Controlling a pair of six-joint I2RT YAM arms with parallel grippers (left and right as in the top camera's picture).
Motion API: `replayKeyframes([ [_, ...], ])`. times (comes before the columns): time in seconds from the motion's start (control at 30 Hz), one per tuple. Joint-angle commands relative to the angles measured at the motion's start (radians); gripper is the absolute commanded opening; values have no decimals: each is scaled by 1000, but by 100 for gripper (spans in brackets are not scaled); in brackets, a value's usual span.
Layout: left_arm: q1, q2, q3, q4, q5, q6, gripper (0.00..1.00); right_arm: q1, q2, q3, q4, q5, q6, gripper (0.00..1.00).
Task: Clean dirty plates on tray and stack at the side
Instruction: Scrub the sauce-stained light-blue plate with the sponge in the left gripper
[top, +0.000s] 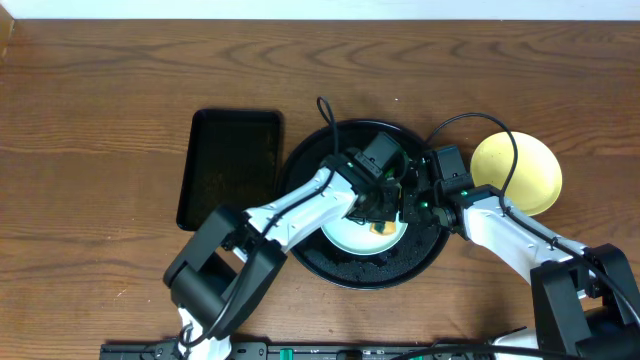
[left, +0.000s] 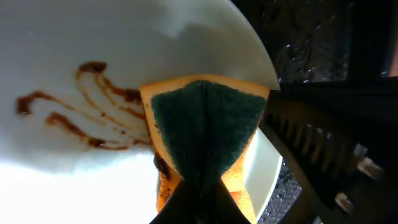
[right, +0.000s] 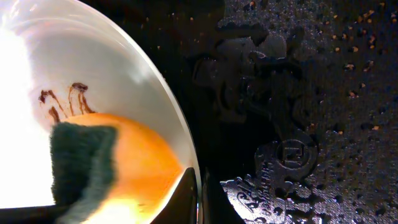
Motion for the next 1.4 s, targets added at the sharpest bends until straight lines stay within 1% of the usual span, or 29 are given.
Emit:
replayKeyframes([
  [0.0, -10, 21, -5, 11, 16, -13, 8, 11, 22, -4, -1, 10, 9, 1],
  [0.1, -9, 28, -5, 14, -5, -12, 8, 11, 22, -4, -2, 10, 10, 1],
  [0.27, 18, 28, -5, 10, -132, -13, 8, 11, 22, -4, -5, 10, 10, 1],
  [0.57, 134, 43, -5, 19, -232, -10, 8, 11, 22, -4, -28, 10, 9, 1],
  [0.8, 234, 48, -4, -37, -215, 20, 7, 11, 22, -4, -28, 10, 9, 1],
  [0.93, 244, 25, -4, -96, -87, 93, 7, 11, 22, -4, -28, 10, 9, 1],
  [1.0, 241, 8, -4, -138, -61, 127, 7, 11, 22, -4, -28, 10, 9, 1],
  [1.13, 242, -50, -4, -183, -80, 219, 8, 10, 22, -4, -28, 15, 9, 1],
  [1.3, 250, -148, -4, -188, -213, 224, 7, 10, 22, -4, -28, 18, 9, 1],
  [1.37, 257, -177, -4, -194, -242, 224, 7, 10, 22, -4, -27, 27, 9, 1],
])
